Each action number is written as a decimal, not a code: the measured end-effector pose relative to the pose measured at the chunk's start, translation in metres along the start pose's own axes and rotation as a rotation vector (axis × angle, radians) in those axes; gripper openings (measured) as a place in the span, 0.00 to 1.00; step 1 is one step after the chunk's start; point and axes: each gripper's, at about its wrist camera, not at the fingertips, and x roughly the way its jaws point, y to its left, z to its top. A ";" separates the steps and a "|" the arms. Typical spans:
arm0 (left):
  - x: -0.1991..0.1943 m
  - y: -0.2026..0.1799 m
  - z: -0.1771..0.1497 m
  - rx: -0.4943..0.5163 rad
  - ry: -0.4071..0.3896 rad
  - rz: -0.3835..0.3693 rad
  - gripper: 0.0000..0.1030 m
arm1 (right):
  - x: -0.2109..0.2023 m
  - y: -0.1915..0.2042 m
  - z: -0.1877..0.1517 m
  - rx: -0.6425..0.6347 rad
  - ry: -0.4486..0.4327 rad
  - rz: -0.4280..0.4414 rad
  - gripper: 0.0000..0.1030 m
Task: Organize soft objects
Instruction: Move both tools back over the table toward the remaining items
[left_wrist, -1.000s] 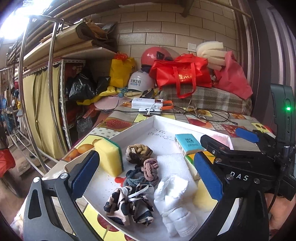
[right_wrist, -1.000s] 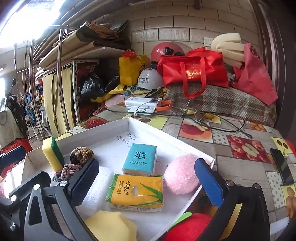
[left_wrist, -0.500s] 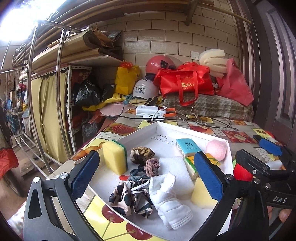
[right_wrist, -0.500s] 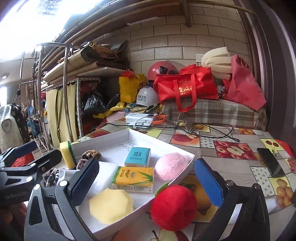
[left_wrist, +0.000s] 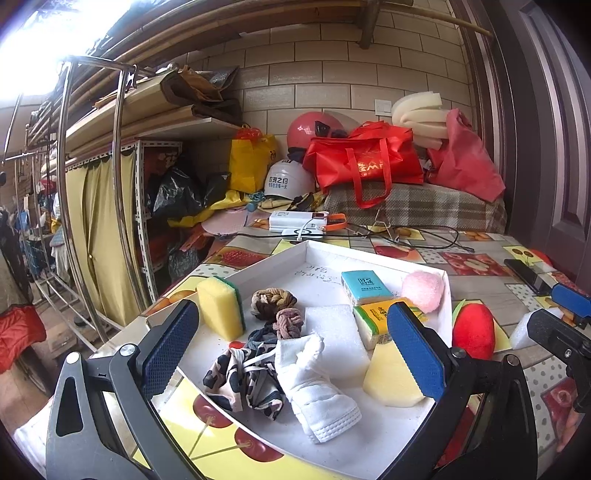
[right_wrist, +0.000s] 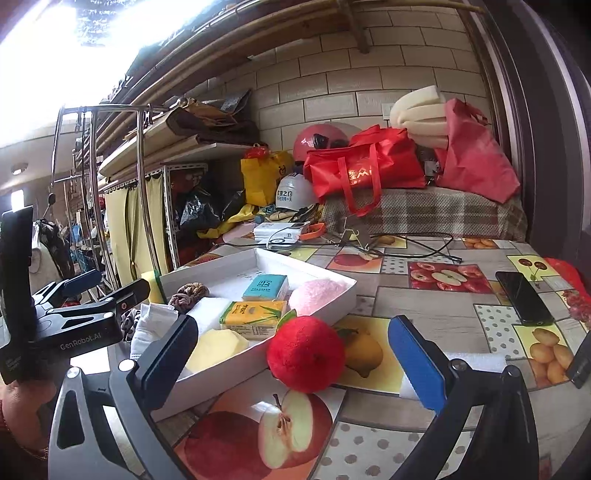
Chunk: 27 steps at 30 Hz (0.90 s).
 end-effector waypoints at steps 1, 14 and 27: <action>-0.001 -0.001 0.000 0.001 0.000 -0.002 1.00 | 0.001 0.000 0.001 -0.003 -0.004 -0.001 1.00; -0.003 -0.008 -0.001 0.010 0.000 -0.005 1.00 | 0.000 0.002 -0.002 -0.021 -0.006 -0.005 1.00; -0.009 -0.020 -0.005 0.025 0.029 -0.119 1.00 | -0.013 -0.002 -0.009 -0.053 0.021 -0.028 1.00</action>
